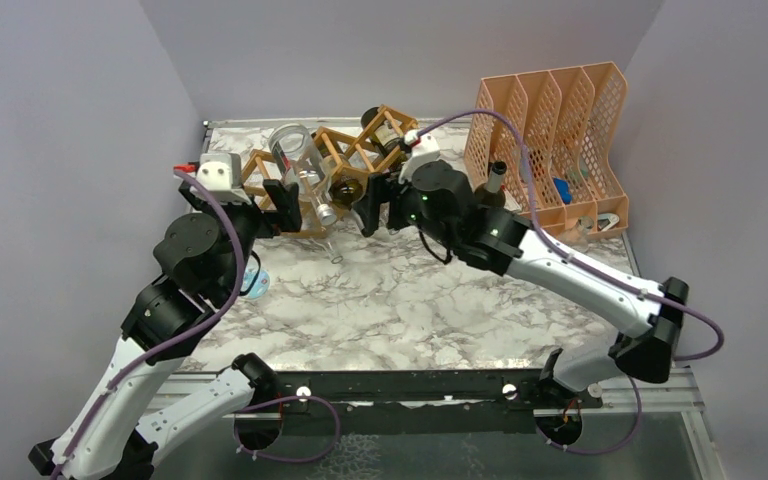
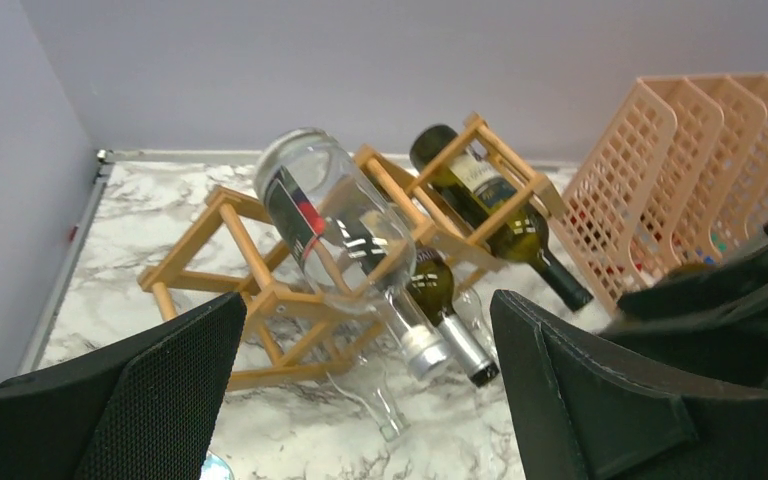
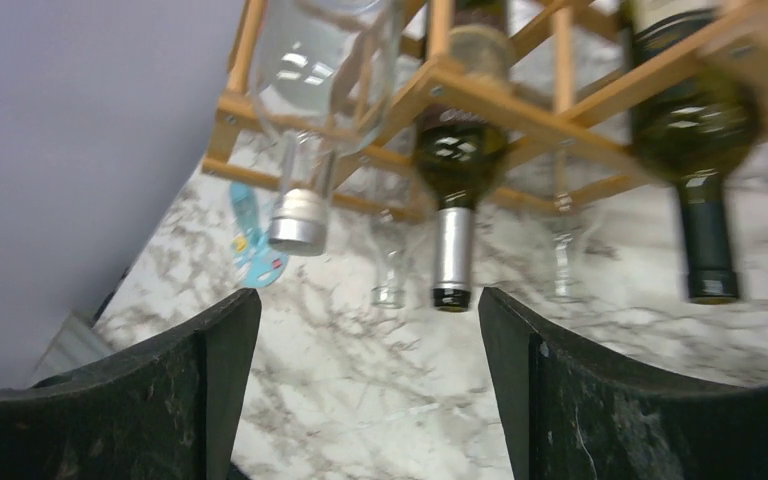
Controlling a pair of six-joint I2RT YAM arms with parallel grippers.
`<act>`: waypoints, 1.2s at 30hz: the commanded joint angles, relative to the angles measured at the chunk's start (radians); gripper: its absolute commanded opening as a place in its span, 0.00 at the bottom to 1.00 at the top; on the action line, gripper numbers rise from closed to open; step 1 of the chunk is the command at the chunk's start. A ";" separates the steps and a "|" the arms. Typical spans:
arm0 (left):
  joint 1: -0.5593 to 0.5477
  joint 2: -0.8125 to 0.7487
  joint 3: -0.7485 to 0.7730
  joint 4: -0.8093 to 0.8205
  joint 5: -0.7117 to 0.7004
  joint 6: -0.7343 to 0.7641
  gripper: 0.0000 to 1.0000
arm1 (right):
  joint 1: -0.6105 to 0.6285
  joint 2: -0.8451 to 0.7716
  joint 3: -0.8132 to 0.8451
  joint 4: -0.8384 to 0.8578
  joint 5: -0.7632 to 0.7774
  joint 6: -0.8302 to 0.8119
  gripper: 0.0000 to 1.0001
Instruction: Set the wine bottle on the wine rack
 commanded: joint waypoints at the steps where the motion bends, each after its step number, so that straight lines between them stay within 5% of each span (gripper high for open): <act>1: 0.004 -0.005 -0.058 -0.002 0.156 -0.005 0.99 | 0.005 -0.118 -0.030 -0.065 0.348 -0.171 0.82; 7: 0.003 -0.007 -0.123 0.031 0.294 -0.026 0.99 | -0.041 -0.227 -0.021 -0.143 0.569 -0.284 0.82; 24: 0.004 0.019 -0.189 0.094 0.420 -0.055 0.99 | -0.453 -0.165 -0.097 -0.178 0.229 -0.182 0.88; 29: 0.004 0.037 -0.193 0.095 0.433 -0.053 0.99 | -0.478 -0.123 -0.112 -0.177 0.183 -0.169 0.81; 36: 0.004 0.082 -0.184 0.095 0.490 -0.044 0.99 | -0.524 -0.115 -0.158 -0.165 0.176 -0.157 0.56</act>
